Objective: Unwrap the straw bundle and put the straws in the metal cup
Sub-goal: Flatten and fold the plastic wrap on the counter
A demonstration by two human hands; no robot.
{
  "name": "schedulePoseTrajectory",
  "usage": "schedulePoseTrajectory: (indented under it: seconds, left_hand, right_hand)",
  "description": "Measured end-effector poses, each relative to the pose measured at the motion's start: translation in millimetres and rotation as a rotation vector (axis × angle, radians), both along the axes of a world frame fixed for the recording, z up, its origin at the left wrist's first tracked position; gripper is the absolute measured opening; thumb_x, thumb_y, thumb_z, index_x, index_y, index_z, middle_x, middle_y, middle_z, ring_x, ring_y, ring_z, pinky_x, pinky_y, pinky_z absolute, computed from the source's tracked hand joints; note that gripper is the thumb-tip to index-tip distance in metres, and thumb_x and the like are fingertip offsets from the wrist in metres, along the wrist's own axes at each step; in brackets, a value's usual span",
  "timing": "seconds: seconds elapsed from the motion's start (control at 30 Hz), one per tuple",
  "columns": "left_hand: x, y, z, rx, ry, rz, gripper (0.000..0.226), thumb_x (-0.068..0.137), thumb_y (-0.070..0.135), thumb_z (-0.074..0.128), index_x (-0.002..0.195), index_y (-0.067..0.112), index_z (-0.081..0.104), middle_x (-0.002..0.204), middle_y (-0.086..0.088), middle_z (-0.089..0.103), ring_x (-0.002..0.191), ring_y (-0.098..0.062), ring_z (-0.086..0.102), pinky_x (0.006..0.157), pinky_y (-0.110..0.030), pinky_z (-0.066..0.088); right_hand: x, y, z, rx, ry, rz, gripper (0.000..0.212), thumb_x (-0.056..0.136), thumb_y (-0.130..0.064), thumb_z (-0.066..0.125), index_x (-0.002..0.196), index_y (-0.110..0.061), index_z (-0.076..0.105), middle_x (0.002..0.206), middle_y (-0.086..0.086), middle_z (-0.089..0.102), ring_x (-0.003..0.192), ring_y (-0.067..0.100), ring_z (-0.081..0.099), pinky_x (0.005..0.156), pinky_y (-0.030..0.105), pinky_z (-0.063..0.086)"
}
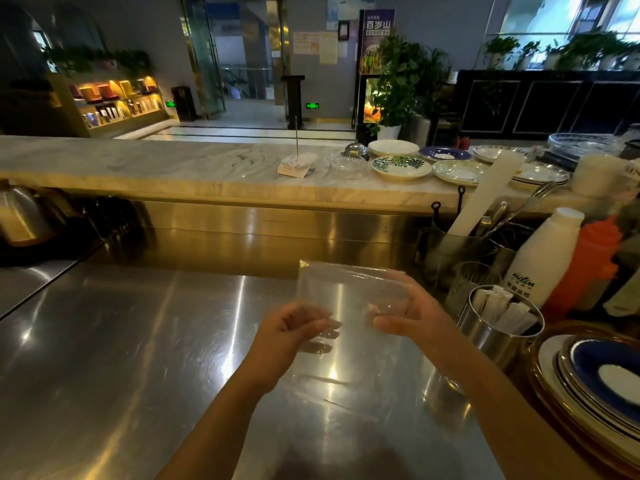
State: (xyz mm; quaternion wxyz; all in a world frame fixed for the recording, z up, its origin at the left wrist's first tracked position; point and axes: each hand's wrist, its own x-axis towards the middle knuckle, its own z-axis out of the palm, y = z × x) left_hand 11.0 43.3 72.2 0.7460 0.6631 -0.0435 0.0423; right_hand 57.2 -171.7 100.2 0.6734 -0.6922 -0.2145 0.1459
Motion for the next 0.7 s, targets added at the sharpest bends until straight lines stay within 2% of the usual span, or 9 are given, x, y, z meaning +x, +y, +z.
schedulePoseTrajectory:
  seconds: [0.07, 0.13, 0.23, 0.3, 0.4, 0.5, 0.57, 0.63, 0.7]
  left_hand:
    - [0.8, -1.1, -0.5, -0.085, -0.017, 0.03, 0.011, 0.074, 0.006, 0.063, 0.081, 0.012, 0.069, 0.078, -0.005, 0.076, 0.071, -0.019, 0.071, 0.054, -0.026, 0.056]
    - [1.7, -1.0, -0.7, -0.159, -0.02, 0.065, 0.01, 0.071, 0.011, 0.065, 0.08, 0.012, 0.068, 0.079, -0.003, 0.076, 0.071, -0.019, 0.071, 0.054, -0.026, 0.055]
    - [3.3, -0.8, -0.6, -0.174, 0.021, 0.099, 0.015, 0.067, 0.016, 0.068, 0.082, 0.013, 0.068, 0.079, -0.003, 0.075, 0.072, -0.018, 0.071, 0.053, -0.026, 0.055]
    - [3.2, -2.4, -1.9, -0.154, 0.072, 0.101, 0.019, 0.066, 0.018, 0.07, 0.085, 0.015, 0.067, 0.08, -0.005, 0.074, 0.072, -0.019, 0.07, 0.054, -0.028, 0.056]
    - [1.1, -4.3, -5.2, -0.135, 0.202, 0.089, 0.042, 0.061, 0.021, 0.075, 0.1, 0.017, 0.059, 0.093, -0.013, 0.071, 0.075, -0.022, 0.07, 0.055, -0.034, 0.057]
    - [-4.5, -4.5, -13.6, -0.075, 0.314, 0.078, 0.065, 0.067, 0.01, 0.076, 0.118, 0.027, 0.04, 0.104, -0.02, 0.064, 0.082, -0.028, 0.069, 0.059, -0.039, 0.059]
    - [-7.3, -6.0, -22.3, -0.044, 0.335, 0.102, 0.075, 0.071, 0.0, 0.073, 0.124, 0.03, 0.03, 0.106, -0.021, 0.058, 0.083, -0.03, 0.068, 0.056, -0.037, 0.059]
    - [-7.6, -9.4, -31.9, 0.007, 0.321, 0.137, 0.072, 0.073, -0.006, 0.07, 0.121, 0.03, 0.03, 0.103, -0.015, 0.053, 0.079, -0.026, 0.064, 0.05, -0.029, 0.056]
    - [-5.1, -13.2, -41.7, 0.122, 0.295, 0.167, 0.056, 0.076, -0.008, 0.064, 0.112, 0.028, 0.04, 0.102, -0.012, 0.05, 0.076, -0.021, 0.058, 0.048, -0.024, 0.053]
  right_hand:
    - [-2.8, 2.2, -10.3, 0.047, 0.052, -0.025, 0.07, 0.058, -0.023, 0.078, 0.12, -0.024, 0.047, 0.097, 0.009, 0.071, 0.089, 0.024, 0.068, 0.075, 0.031, 0.057]
    - [-5.9, 5.2, -18.8, 0.043, 0.073, -0.049, 0.068, 0.061, -0.018, 0.074, 0.122, -0.021, 0.046, 0.094, 0.012, 0.071, 0.086, 0.027, 0.068, 0.074, 0.034, 0.057]
    - [-8.0, 8.3, -25.3, 0.043, 0.05, -0.113, 0.05, 0.07, -0.009, 0.07, 0.117, -0.012, 0.052, 0.086, 0.016, 0.071, 0.074, 0.024, 0.069, 0.061, 0.027, 0.057]
    - [-7.8, 9.8, -28.0, 0.026, 0.015, -0.165, 0.039, 0.076, -0.002, 0.066, 0.111, -0.013, 0.054, 0.078, 0.011, 0.073, 0.067, 0.023, 0.069, 0.055, 0.024, 0.055]
    - [-6.1, 10.1, -34.4, 0.019, 0.01, -0.245, 0.038, 0.078, 0.002, 0.064, 0.11, -0.014, 0.052, 0.073, 0.008, 0.073, 0.061, 0.021, 0.068, 0.052, 0.024, 0.054]
    - [-4.2, 8.2, -44.1, 0.034, 0.048, -0.303, 0.041, 0.079, 0.004, 0.062, 0.112, -0.015, 0.046, 0.071, 0.012, 0.068, 0.054, 0.016, 0.066, 0.047, 0.023, 0.053]
    - [-0.7, 7.3, -52.9, 0.038, 0.081, -0.356, 0.042, 0.079, 0.006, 0.061, 0.11, -0.013, 0.042, 0.068, 0.014, 0.063, 0.048, 0.012, 0.063, 0.042, 0.021, 0.051]
    - [4.0, 7.4, -64.5, 0.012, 0.113, -0.398, 0.039, 0.079, 0.007, 0.06, 0.107, -0.012, 0.04, 0.066, 0.013, 0.059, 0.043, 0.008, 0.059, 0.038, 0.02, 0.047]
    - [8.4, 9.5, -77.0, -0.054, 0.125, -0.415, 0.028, 0.081, 0.004, 0.058, 0.1, -0.011, 0.044, 0.068, 0.01, 0.058, 0.043, 0.007, 0.056, 0.039, 0.02, 0.045]
